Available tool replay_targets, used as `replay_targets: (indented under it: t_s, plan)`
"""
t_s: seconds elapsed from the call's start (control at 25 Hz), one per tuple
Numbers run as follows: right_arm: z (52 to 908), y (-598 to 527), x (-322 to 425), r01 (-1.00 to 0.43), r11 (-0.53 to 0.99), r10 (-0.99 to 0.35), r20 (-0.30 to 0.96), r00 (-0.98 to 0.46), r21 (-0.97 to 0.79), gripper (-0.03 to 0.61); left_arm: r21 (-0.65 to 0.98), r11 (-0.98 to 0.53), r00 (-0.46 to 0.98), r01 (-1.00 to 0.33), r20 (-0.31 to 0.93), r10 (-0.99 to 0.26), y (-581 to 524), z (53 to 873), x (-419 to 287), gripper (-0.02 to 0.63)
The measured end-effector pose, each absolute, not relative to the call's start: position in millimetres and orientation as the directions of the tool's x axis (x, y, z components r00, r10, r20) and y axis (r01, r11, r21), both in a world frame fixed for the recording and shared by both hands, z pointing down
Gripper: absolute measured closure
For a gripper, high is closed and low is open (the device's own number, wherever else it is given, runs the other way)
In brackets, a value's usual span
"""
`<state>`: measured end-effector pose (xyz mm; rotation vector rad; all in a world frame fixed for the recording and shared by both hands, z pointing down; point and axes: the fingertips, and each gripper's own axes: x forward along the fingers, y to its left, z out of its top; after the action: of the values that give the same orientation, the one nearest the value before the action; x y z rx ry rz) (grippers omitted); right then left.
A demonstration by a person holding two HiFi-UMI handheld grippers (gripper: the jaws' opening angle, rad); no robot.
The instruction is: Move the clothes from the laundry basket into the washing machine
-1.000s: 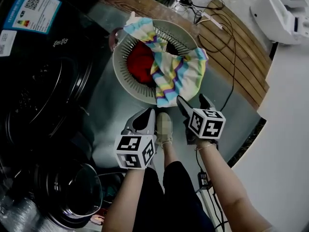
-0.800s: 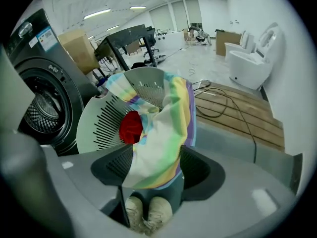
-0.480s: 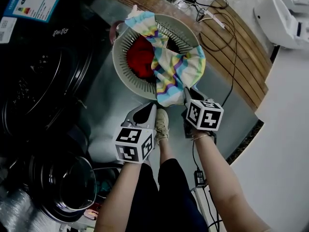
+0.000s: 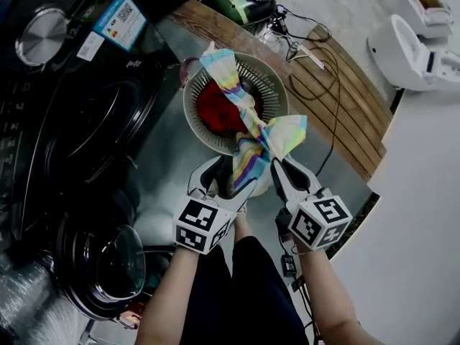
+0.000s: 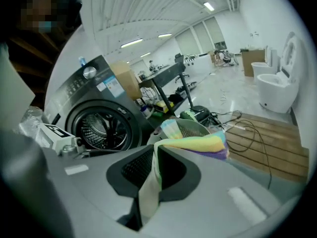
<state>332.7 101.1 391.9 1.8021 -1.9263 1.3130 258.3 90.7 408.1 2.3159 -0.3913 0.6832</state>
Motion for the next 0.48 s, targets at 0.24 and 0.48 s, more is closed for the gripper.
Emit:
replay_targets:
  t_s: [0.24, 0.48]
  plan:
    - [305, 89, 284, -0.835, 0.094, -0.726, 0.536, -0.430, -0.542, 0.523, 0.403, -0.866, 0.875, -0.296, 0.477, -0.077, 94, 339, 257, 0.216]
    - [257, 76, 228, -0.721, 0.328, -0.641, 0.416, -0.645, -0.610, 0.531, 0.353, -0.911, 0.939, -0.212, 0.331, -0.090, 76, 302, 240, 0.242]
